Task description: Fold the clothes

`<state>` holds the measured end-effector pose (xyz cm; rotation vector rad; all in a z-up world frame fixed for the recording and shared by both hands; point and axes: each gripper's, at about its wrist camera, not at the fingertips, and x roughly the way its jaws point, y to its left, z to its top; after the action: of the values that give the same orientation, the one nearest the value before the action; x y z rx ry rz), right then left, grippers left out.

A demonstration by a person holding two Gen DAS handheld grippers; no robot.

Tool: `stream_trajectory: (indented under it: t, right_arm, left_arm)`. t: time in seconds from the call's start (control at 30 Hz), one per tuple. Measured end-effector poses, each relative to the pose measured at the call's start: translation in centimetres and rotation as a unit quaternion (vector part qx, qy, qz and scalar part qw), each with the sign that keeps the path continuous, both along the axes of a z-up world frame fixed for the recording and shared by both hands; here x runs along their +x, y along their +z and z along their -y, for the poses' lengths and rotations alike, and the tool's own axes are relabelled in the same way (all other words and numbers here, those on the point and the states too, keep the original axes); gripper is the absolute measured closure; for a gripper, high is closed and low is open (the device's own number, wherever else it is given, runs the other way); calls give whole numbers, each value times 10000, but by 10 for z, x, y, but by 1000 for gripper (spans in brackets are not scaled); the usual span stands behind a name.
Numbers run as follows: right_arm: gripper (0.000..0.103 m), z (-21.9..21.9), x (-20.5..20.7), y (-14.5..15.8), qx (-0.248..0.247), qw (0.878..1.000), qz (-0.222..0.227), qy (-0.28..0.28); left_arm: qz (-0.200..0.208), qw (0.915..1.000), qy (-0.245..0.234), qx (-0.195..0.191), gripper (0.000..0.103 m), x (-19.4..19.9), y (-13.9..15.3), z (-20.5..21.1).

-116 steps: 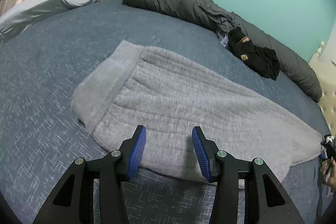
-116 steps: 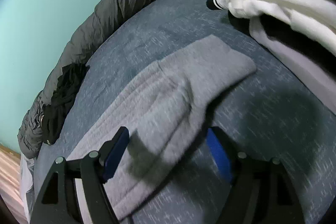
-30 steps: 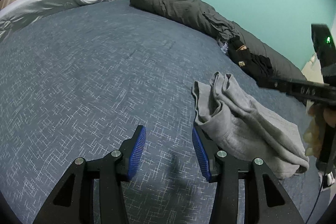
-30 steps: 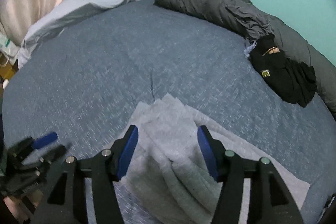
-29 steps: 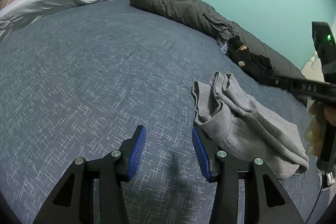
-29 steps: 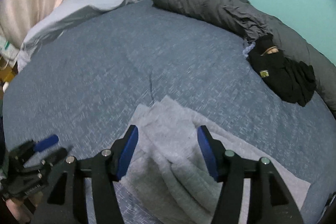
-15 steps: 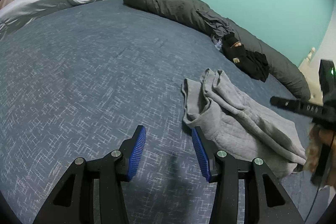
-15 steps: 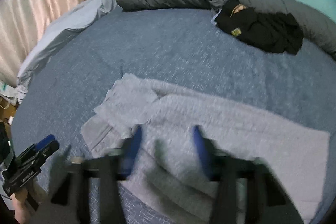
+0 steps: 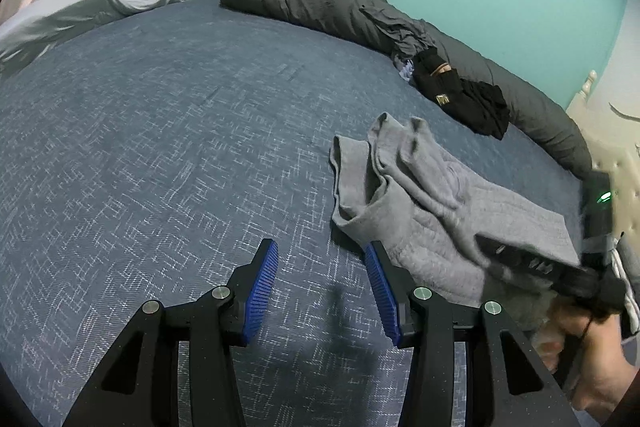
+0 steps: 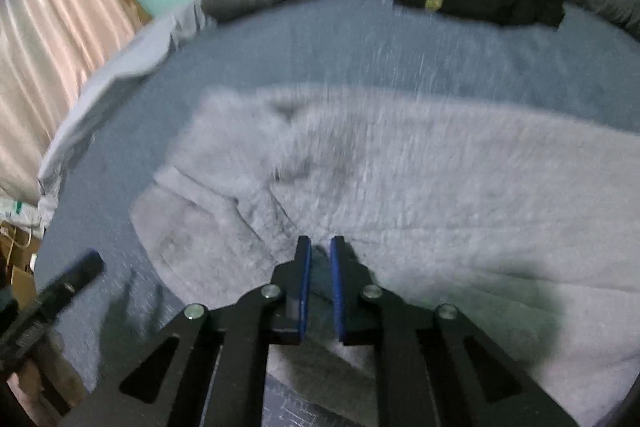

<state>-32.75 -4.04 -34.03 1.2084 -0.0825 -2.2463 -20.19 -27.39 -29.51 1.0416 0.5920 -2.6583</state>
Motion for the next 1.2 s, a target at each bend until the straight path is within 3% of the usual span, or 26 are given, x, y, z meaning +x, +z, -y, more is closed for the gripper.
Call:
stream_trajectory:
  t: [0.13,0.23,0.33,0.4,0.5,0.63,0.73,0.9,1.07,1.2]
  right_arm:
    - [94,-3,-3,-1,-19,9996,104,-247]
    - [94,2,2,-21,220,9991,340,-108]
    - [94,-15,7,-8,-208,9988,363,-249]
    - [94,-33,11,9,-342,9985,134,-394]
    - [94,-70,10,26,-241,9970,-113,-731]
    - [94,-99,0,12,26,9951,95,-981]
    - [94,-96,3,-14,271,9954,291,-870]
    - [94,-93,14,-37,312,9940,32,-1052]
    - [94,-85,15,-30,583,9937,-29,-952]
    - [95,-98,22,-11,332,9934,-11,-1095]
  left_arm:
    - [-14,10000,8,26,53,0,0,0]
    - [-11,10000,-18,11,53,1,1,-1]
    - [-26,10000,-14,35,53,0,1,-1]
    - [-46,10000,-26,43,53,0,3,-2]
    - [-55,10000,-66,23,53,0,4,-5]
    - [-55,10000,-76,27,53,0,4,-8]
    - [-63,9999,-86,11,53,0,5,-11]
    - [-34,9999,-116,0,53,-3,4,-13]
    - [-48,9999,-122,1,53,-4,4,-13]
    - [-49,9999,-142,47,53,-4,3,-13]
